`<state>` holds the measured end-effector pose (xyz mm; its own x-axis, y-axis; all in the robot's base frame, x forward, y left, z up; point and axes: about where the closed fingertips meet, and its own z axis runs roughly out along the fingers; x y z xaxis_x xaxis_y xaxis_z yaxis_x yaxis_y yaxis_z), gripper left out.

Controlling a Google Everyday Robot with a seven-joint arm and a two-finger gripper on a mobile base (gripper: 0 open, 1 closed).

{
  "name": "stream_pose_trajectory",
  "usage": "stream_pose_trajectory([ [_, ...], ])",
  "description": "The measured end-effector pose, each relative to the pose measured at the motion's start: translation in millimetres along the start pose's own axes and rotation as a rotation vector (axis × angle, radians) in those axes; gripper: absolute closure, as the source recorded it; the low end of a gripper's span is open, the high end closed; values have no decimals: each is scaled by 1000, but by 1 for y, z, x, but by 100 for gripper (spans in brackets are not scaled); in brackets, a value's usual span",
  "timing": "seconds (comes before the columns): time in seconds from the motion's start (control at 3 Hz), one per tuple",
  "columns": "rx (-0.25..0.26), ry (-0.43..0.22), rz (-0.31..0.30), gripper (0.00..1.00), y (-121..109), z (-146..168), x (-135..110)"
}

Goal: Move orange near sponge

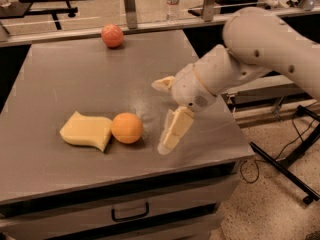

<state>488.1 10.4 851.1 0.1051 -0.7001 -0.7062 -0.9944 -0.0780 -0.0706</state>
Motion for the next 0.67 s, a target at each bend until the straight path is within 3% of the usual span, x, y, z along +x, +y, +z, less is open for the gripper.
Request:
stream_pose_trajectory([
  [0.33,29,-6,41,0,-2,-24,42],
  [0.67,35,-7,51,0,-2,-29,53],
])
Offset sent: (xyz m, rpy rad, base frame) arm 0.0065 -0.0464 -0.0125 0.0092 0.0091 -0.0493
